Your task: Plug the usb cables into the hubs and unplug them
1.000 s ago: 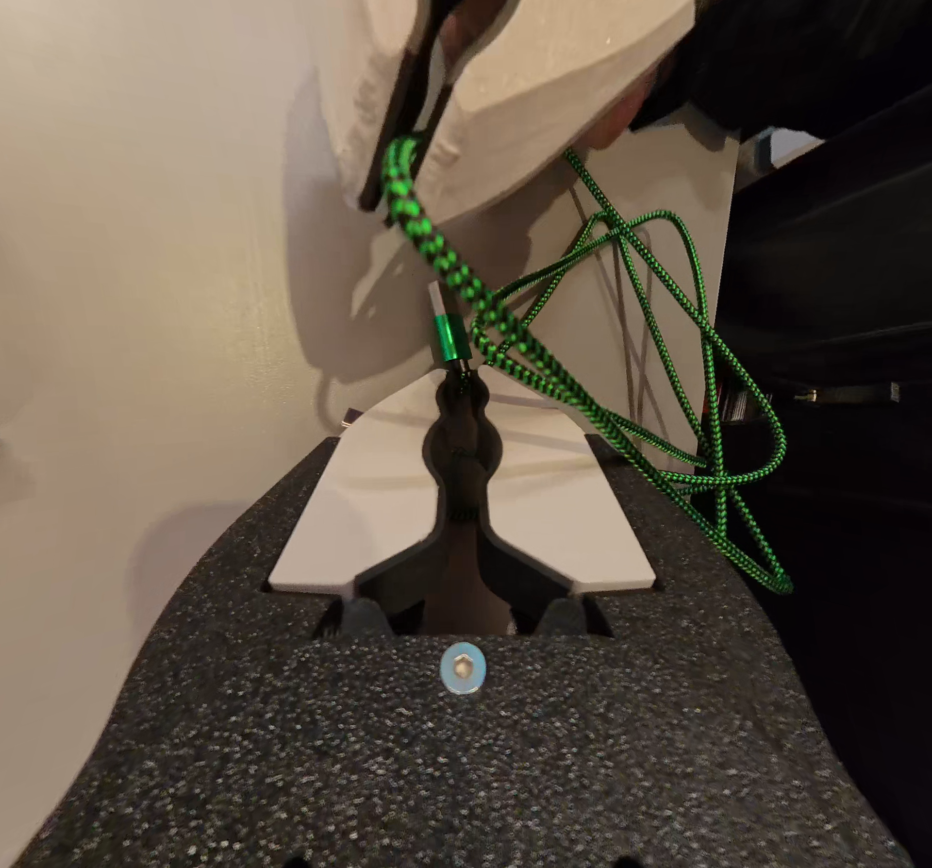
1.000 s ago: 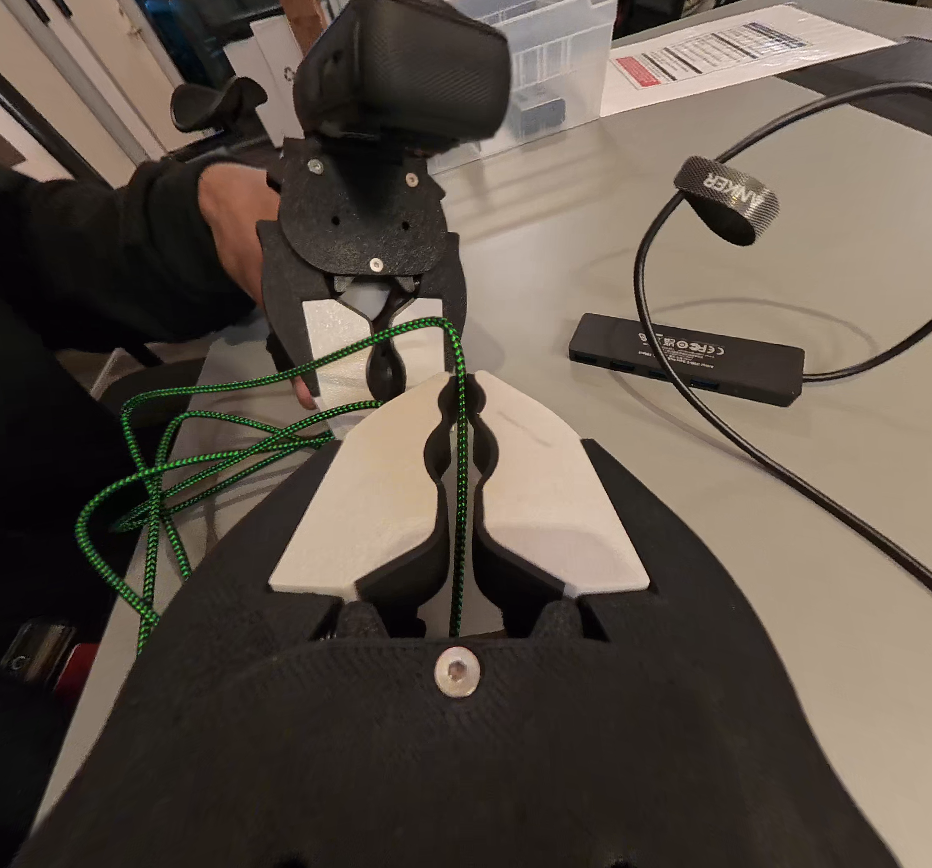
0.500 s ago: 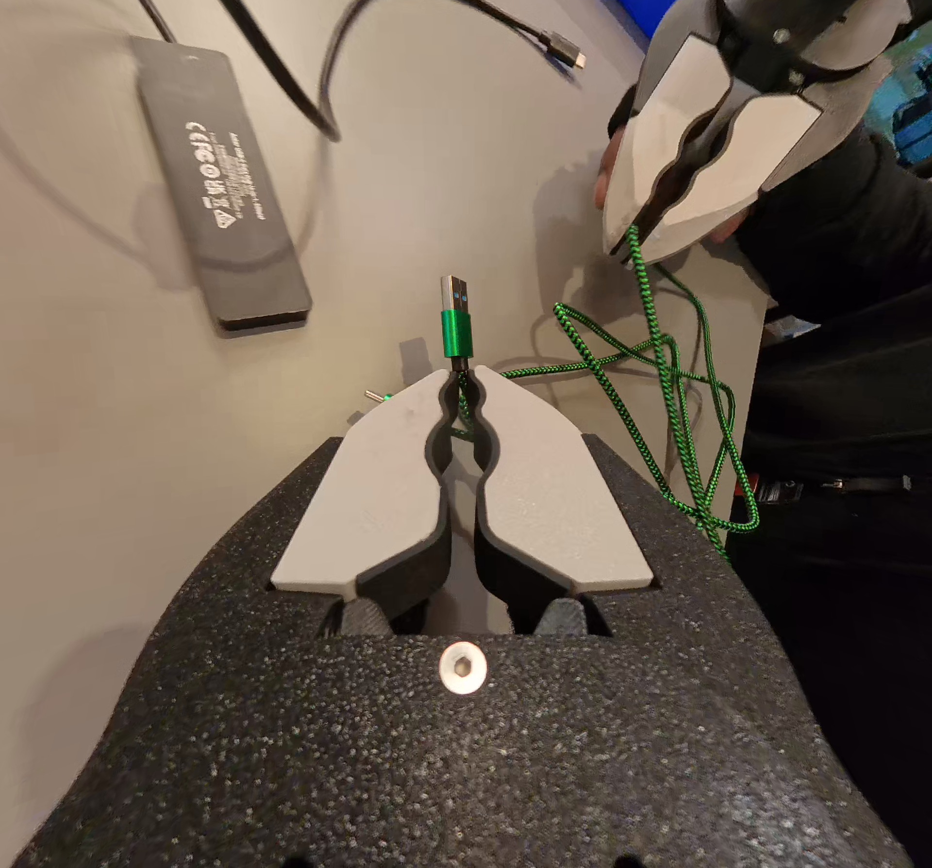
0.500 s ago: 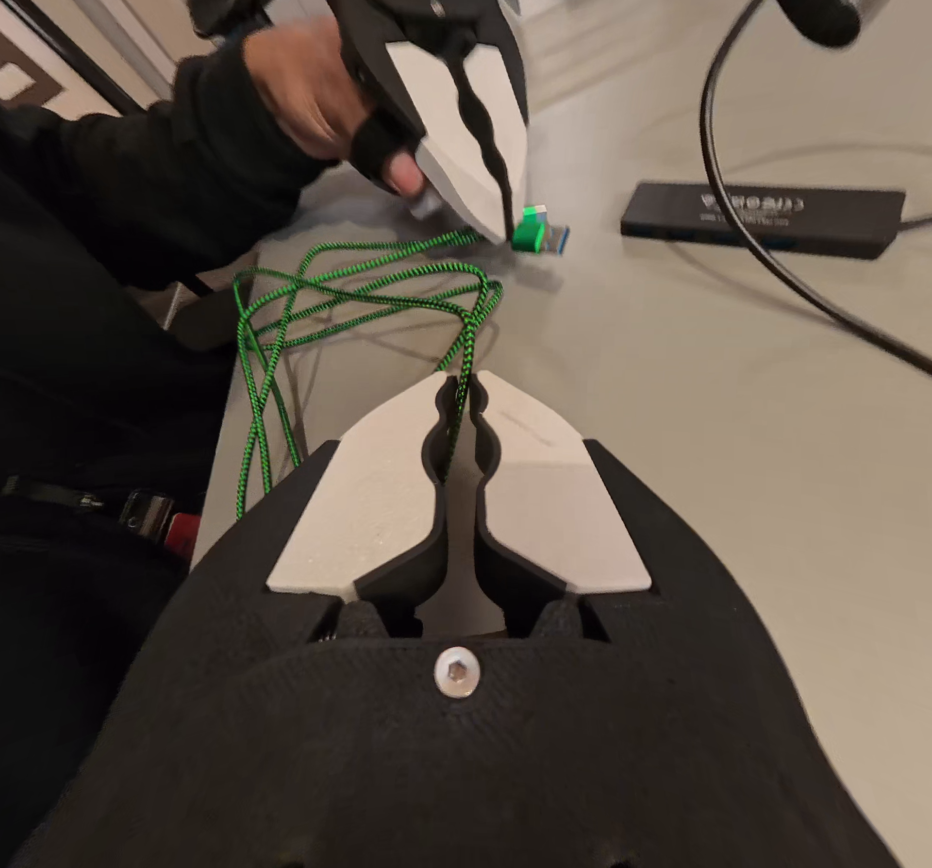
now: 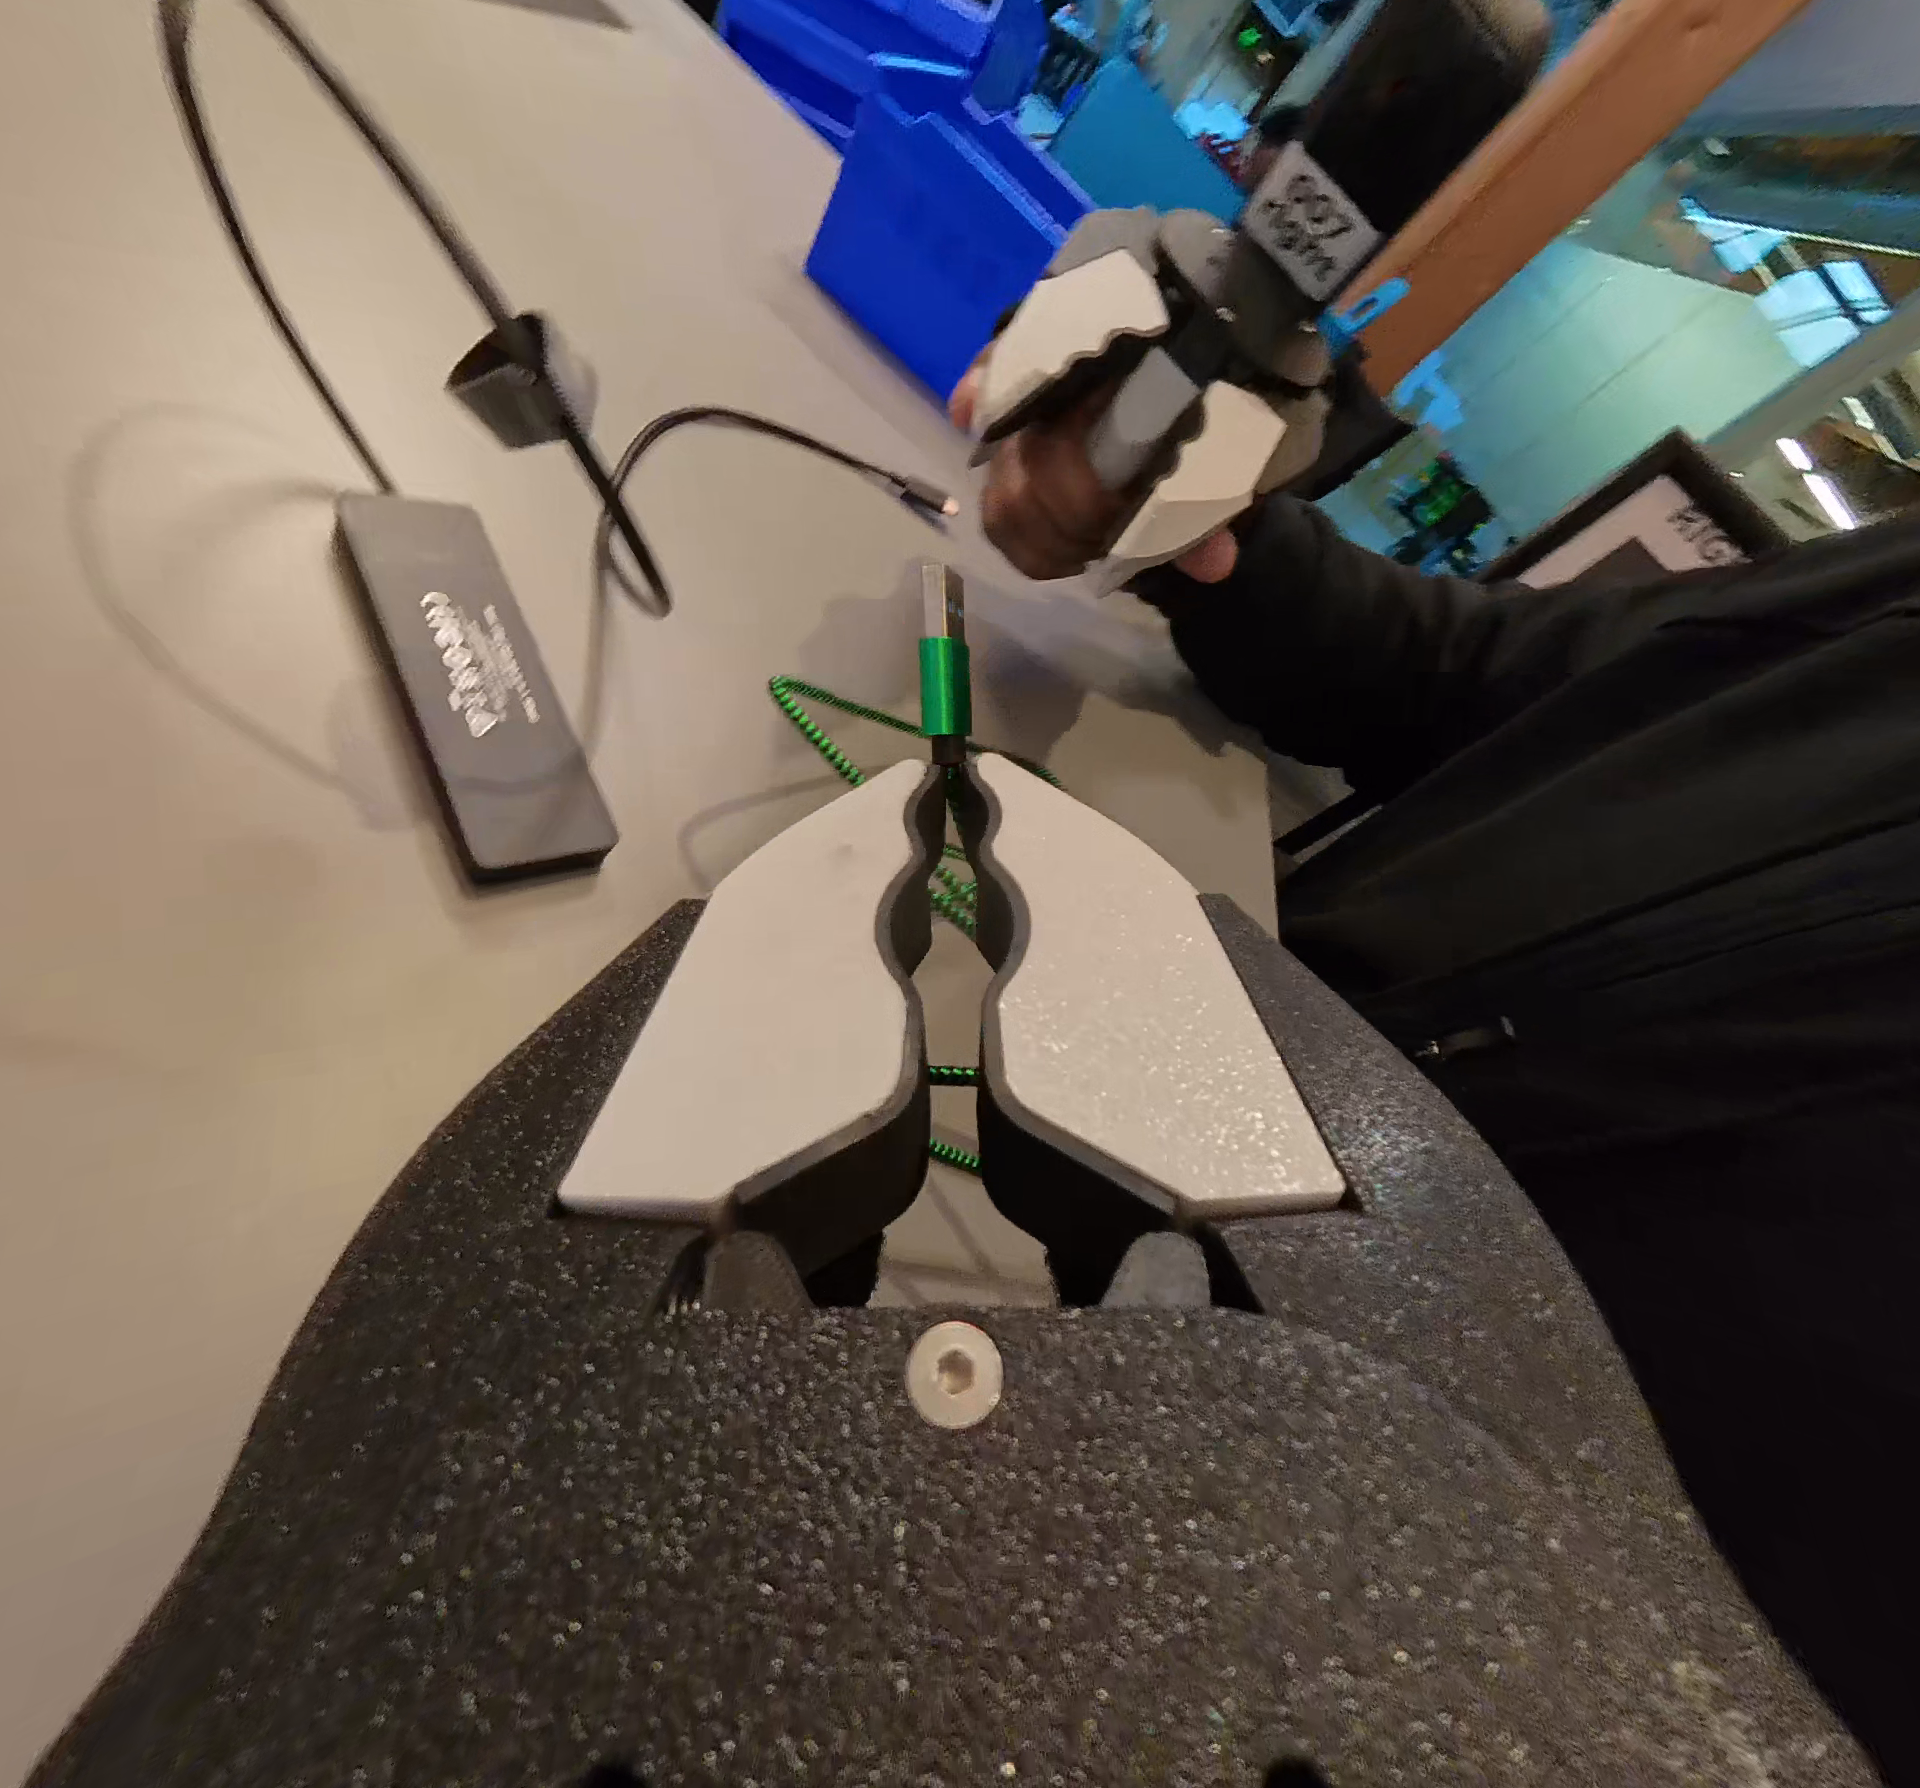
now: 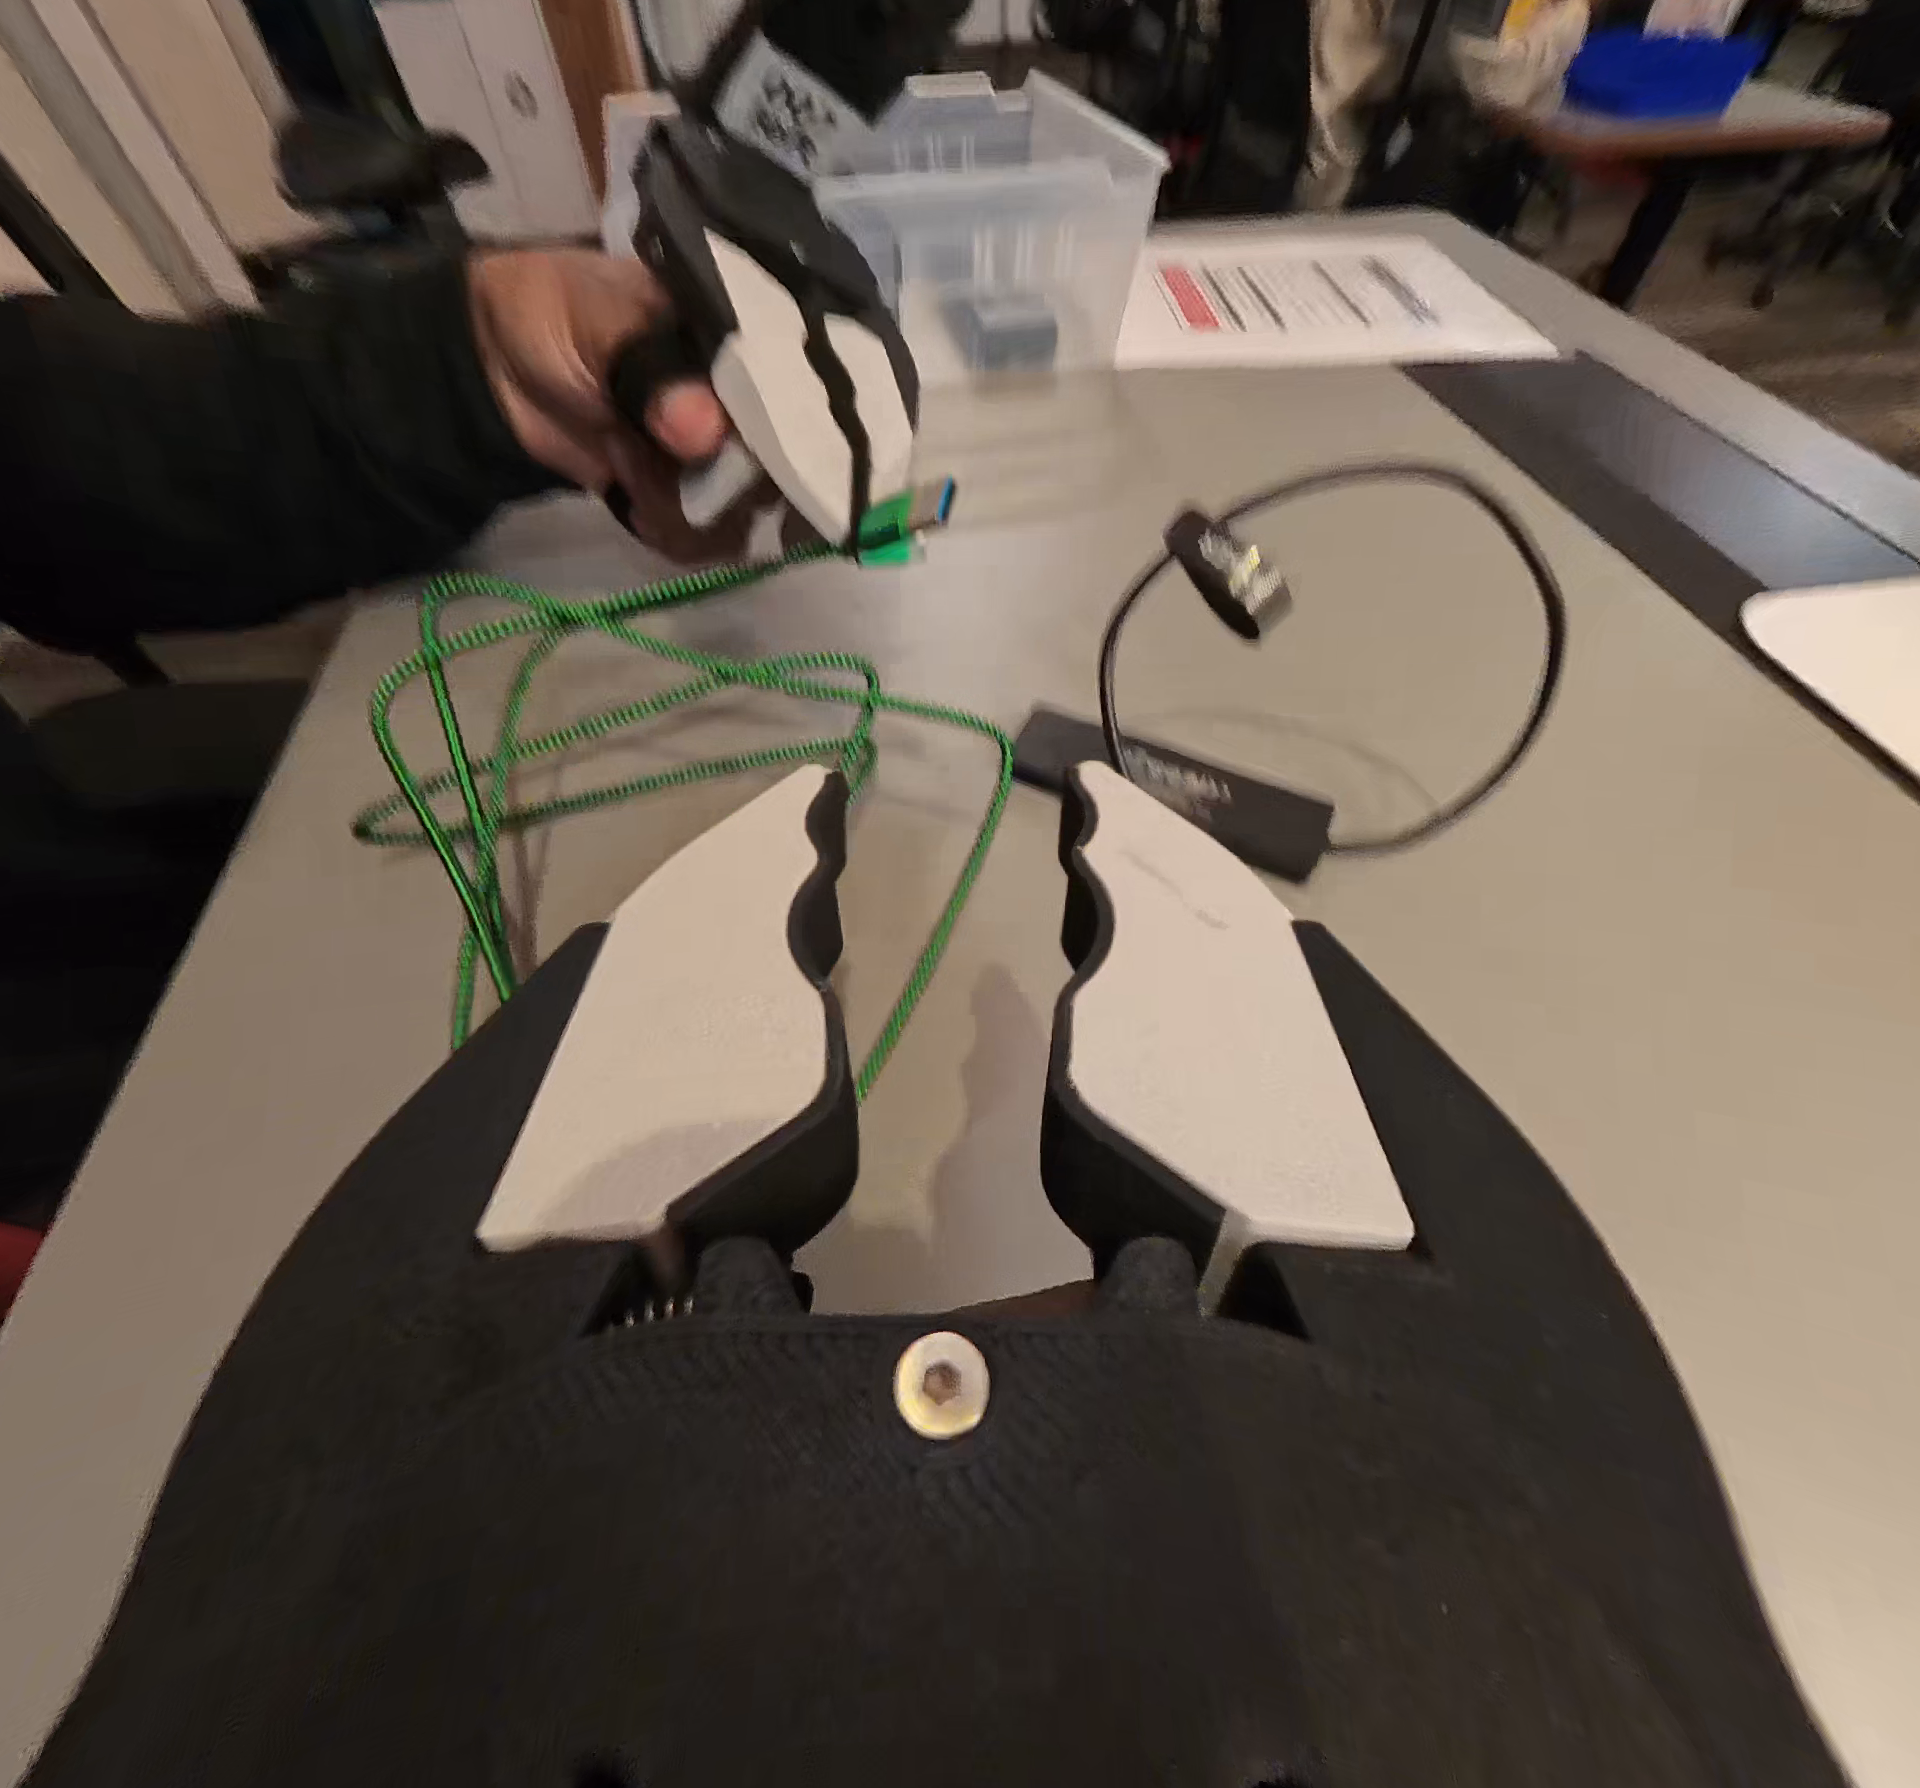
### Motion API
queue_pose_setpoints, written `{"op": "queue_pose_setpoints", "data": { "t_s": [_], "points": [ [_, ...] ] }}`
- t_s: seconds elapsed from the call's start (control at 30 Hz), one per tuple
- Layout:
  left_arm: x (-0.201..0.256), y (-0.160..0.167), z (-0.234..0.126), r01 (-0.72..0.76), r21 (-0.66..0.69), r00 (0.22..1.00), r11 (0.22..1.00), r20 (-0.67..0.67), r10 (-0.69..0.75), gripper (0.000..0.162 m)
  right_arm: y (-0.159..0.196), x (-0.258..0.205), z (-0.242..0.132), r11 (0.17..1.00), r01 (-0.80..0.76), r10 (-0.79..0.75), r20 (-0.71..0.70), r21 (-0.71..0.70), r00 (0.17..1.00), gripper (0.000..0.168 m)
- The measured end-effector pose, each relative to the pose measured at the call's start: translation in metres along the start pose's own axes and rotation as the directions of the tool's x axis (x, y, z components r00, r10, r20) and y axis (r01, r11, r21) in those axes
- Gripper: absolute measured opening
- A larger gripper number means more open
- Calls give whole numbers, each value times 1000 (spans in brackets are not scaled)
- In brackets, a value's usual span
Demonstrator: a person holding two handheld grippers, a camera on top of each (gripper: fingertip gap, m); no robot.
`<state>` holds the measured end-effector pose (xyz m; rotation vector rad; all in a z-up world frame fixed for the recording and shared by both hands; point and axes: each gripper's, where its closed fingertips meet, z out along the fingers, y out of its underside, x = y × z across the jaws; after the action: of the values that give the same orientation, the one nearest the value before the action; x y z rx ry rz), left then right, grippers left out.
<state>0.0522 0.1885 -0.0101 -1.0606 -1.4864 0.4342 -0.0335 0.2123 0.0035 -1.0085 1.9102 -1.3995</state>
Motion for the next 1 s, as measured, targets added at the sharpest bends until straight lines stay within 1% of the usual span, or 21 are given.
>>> {"op": "queue_pose_setpoints", "data": {
  "t_s": [0.07,0.13,0.23,0.33,0.4,0.43,0.47,0.53,0.6,0.63,0.67,0.7,0.73,0.8,0.87,0.93,1.0],
  "points": [
    [9,-6,2,-50,28,997,998,-63,51,2,-13,-4,15,999,1,-3,61,37,998,38],
    [19,-9,3,-80,49,988,996,-127,85,2,-19,-7,30,999,25,-30,105,44,994,37],
    [27,-9,5,-49,58,975,997,-212,60,2,-29,-16,48,993,76,-92,192,93,977,36],
    [29,-7,8,-18,55,964,998,-263,32,2,-38,-24,60,987,67,-107,289,145,951,36],
    [25,-5,10,-17,48,967,999,-251,29,2,-41,-28,64,987,25,-79,342,160,936,33],
    [23,-4,10,-20,47,969,999,-243,31,2,-40,-28,67,990,14,-64,350,143,934,26],
    [21,-3,10,-24,44,972,999,-233,34,2,-36,-26,71,993,10,-49,337,115,940,16],
    [14,1,11,-42,19,981,999,-187,45,2,-30,-23,76,998,-17,-4,318,65,948,14],
    [6,2,11,-37,2,990,999,-137,36,4,-27,-21,78,996,-82,65,304,43,950,9],
    [1,2,12,-25,-5,994,1000,-111,24,13,-27,-21,78,992,-120,101,302,47,948,6],
    [-2,3,13,-19,-17,995,1000,-96,17,27,-27,-20,78,986,-156,134,298,52,945,6],
    [-3,4,15,-26,-33,995,999,-101,22,31,-26,-19,80,979,-194,169,295,57,940,6],
    [-2,6,17,-41,-47,993,998,-115,35,28,-27,-19,81,971,-231,203,296,64,933,6],
    [0,8,21,-73,-49,989,996,-135,66,4,-29,-15,84,953,-292,256,296,83,920,6],
    [-6,6,22,-63,-29,993,998,-99,60,2,-28,-10,86,953,-288,254,281,89,925,6],
    [-16,8,20,0,-34,999,999,-52,-2,2,-19,-3,88,979,-203,188,238,39,953,8],
    [-31,12,16,56,-38,998,998,25,-55,2,-2,6,92,996,-61,74,194,-70,978,17]
  ]
}}
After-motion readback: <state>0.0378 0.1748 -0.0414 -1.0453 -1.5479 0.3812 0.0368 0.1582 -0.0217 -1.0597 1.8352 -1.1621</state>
